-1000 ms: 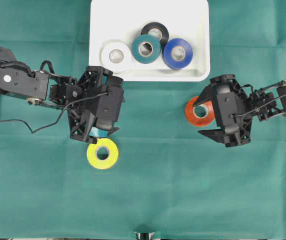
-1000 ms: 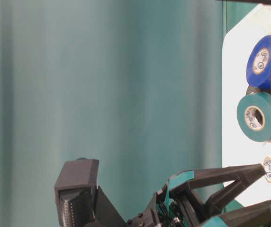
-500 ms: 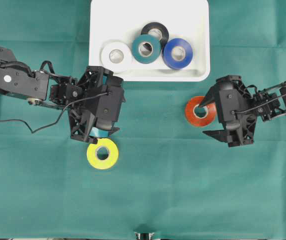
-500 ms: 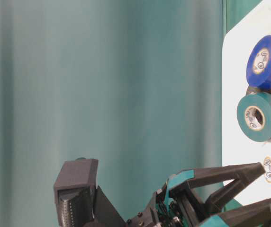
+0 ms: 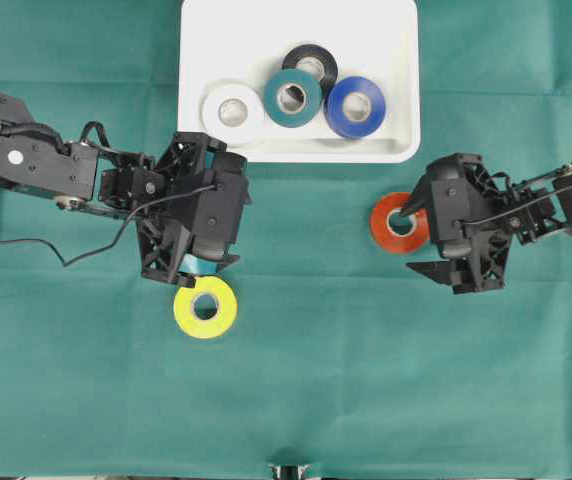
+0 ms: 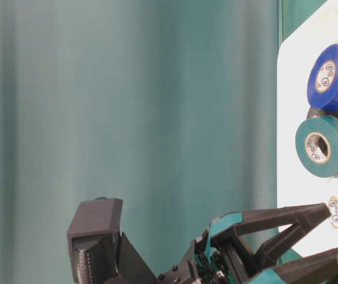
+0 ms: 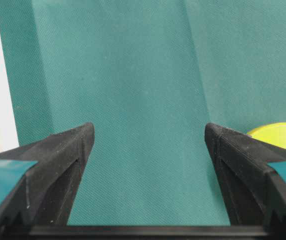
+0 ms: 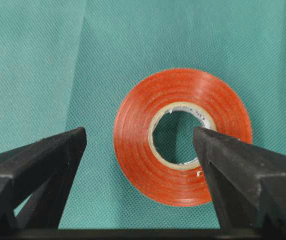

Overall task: Put the tape alternately from left to right into the white case.
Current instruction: 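Lower the right gripper into the red roll's hole and close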

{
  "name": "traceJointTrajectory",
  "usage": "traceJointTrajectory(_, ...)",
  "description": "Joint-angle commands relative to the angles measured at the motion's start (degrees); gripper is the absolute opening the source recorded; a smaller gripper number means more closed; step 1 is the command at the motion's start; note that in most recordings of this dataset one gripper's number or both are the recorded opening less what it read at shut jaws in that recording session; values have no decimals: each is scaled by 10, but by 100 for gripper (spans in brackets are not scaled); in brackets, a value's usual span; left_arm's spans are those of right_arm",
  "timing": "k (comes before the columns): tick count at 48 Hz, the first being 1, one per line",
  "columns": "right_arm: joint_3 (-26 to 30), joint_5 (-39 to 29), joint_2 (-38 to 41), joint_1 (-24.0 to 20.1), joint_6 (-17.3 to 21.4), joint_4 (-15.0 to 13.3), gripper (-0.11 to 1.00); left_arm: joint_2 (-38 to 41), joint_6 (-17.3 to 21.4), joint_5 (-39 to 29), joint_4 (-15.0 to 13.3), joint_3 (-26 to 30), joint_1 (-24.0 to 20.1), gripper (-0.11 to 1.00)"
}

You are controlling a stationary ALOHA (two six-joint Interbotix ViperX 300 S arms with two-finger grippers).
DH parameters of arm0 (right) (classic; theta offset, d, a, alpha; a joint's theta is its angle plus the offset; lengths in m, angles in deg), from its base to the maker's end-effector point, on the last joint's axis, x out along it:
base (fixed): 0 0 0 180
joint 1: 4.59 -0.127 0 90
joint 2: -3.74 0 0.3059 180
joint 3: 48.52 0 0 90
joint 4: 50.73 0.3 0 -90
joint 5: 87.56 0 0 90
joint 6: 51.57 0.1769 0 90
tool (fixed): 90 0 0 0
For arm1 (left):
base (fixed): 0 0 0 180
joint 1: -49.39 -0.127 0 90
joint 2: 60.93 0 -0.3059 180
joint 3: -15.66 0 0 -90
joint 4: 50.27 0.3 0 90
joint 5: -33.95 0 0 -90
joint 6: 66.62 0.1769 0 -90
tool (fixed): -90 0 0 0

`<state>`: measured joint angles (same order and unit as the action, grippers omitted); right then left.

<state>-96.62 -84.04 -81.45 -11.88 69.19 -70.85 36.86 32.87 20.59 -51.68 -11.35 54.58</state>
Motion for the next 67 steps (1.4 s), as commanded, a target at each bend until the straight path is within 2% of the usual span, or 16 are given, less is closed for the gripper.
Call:
traceJointTrajectory(1,9,4,4,-2,1,1,76,-5,-1,4,-1,6,0,100)
traceJointTrajectory(22,22,7,44,-2,3,1,76,-6,-1,4,-2,5,0,100)
traceJointTrajectory(40,27,4,45,-2,3,1,73,-6,-1,4,-2,5,0,100)
traceJointTrajectory(43,28,4,45,-2,1,0,66,-6,-1,4,-1,6,0,100)
traceJointTrajectory(49,30,3,44,-2,1,0,30,-6,-1,4,-1,7,0,100)
traceJointTrajectory(54,30,2,39,-2,1,0,8,-7,-1,4,-1,7,0,100)
traceJointTrajectory(56,30,1,35,-2,1,0,3,-8,-1,4,-2,6,0,100)
traceJointTrajectory(67,27,-3,21,-2,3,0,3,-8,-1,4,-2,7,0,100)
